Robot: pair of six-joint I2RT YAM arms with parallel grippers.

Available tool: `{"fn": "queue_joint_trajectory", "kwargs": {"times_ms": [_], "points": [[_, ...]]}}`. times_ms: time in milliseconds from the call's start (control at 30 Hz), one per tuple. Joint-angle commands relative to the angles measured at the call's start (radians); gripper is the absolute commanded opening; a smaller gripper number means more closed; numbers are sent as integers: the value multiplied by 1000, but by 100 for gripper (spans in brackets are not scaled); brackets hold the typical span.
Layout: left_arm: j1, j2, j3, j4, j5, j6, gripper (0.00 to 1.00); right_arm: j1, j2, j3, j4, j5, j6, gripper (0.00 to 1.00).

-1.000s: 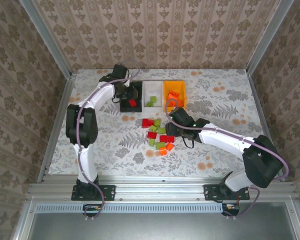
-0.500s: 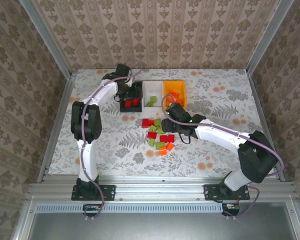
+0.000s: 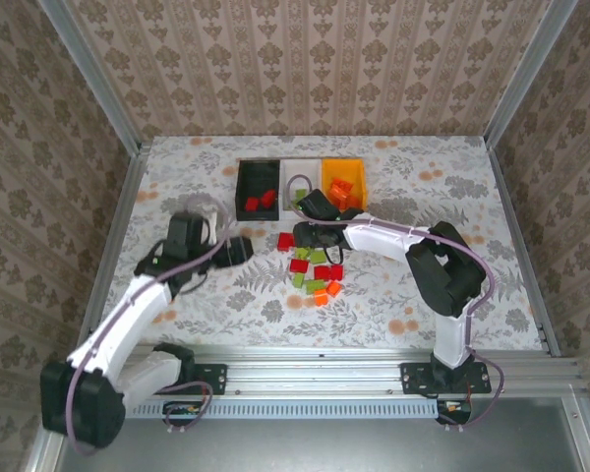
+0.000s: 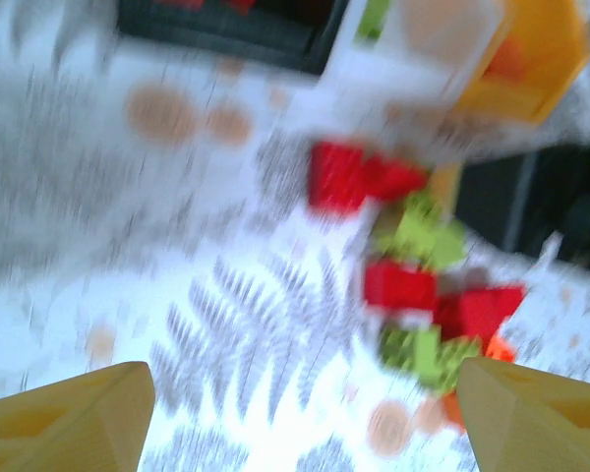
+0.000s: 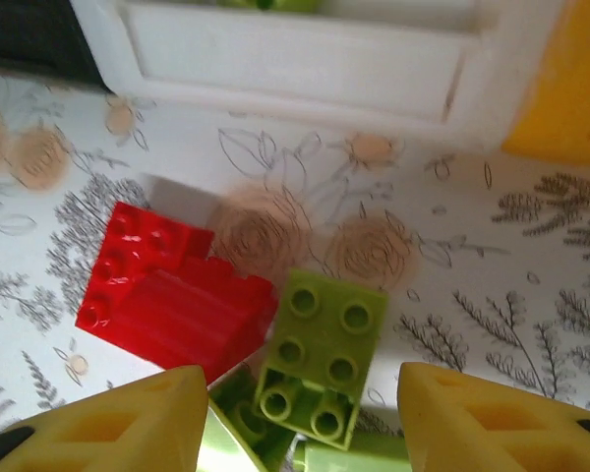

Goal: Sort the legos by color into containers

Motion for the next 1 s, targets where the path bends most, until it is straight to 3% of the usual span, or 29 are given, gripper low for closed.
{"fn": "queue_joint_trajectory", "kwargs": {"times_ms": [0, 167, 333, 533, 967], "points": [[7, -191, -90, -55, -24, -66, 85, -2, 49, 27, -60, 41, -15, 52], [10, -337, -111, -128, -33, -83, 88, 0, 70, 13, -60, 54, 4, 52], [13, -320, -76, -142, -32, -68, 89, 1, 34, -20, -54, 52, 12, 55], [13, -292, -75, -130, 3, -74, 90, 4, -112, -85, -7, 28, -11, 61], [12, -352, -149, -101, 35, -132, 92, 81, -11, -28, -57, -15, -74, 59]]}}
